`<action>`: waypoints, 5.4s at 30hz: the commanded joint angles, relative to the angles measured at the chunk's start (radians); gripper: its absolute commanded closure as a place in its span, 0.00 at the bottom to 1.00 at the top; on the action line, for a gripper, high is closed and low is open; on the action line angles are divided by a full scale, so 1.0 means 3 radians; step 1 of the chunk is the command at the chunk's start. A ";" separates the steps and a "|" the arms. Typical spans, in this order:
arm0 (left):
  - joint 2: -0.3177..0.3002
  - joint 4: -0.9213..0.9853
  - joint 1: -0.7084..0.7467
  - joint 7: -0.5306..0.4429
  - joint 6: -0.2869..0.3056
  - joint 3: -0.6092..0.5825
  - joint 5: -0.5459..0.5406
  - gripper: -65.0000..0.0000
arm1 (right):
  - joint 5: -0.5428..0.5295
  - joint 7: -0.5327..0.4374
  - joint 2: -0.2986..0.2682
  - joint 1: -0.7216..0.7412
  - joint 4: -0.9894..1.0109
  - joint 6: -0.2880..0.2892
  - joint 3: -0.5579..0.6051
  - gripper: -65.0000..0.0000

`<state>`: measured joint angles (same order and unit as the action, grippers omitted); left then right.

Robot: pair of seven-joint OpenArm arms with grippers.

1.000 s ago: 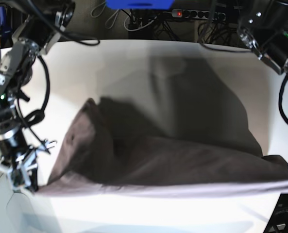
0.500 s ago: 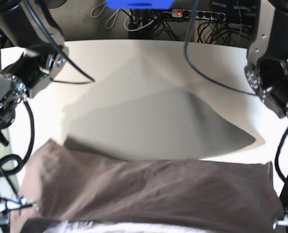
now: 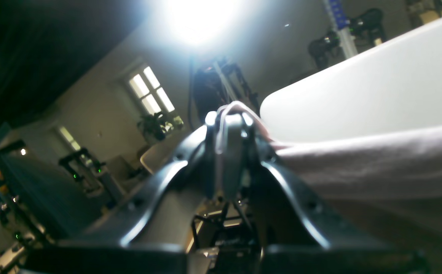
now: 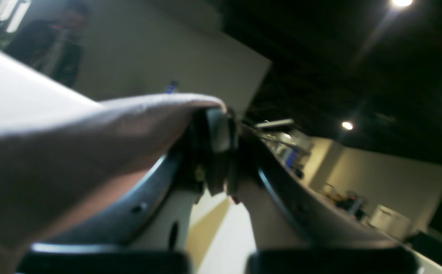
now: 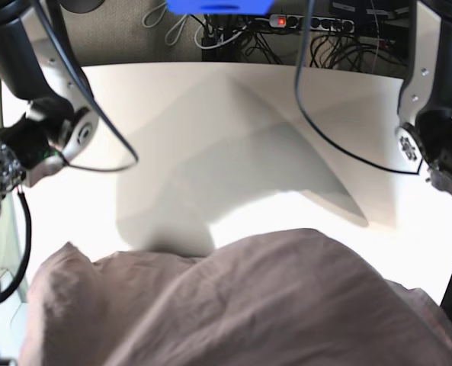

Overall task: Layout the t-shirt on the table in an organized manner, then fold the t-shirt properly
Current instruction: 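Lift the shirt high with both grippers and swing it down onto the table, then release the shirt and move both grippers to its edges, then grasp the shirt edges with both grippers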

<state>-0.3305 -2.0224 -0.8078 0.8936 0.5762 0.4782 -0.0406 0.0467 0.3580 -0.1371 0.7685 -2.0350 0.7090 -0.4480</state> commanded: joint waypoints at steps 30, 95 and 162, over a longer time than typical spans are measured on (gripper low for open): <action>0.0465 0.0110 0.1105 -0.0092 -0.0041 0.0035 0.0031 1.00 | -0.0046 -0.0086 0.0035 -0.0043 0.1139 -0.0036 0.0136 1.00; 0.0342 0.3292 0.1657 -0.1068 -0.0041 0.0030 -0.0271 0.47 | -0.0046 0.0297 0.0286 -0.2922 0.0643 -0.0036 0.0125 0.45; 0.0414 0.0975 0.3227 -0.0030 -0.0010 0.1411 -0.1263 1.00 | -0.0036 0.0277 0.0102 -0.2631 0.1758 -0.0036 0.0806 0.35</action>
<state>-0.1905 -1.7092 0.1661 0.9089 0.5724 0.8967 -0.4084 0.0490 0.4622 -0.1001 -0.0383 -1.4887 0.7017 -0.2062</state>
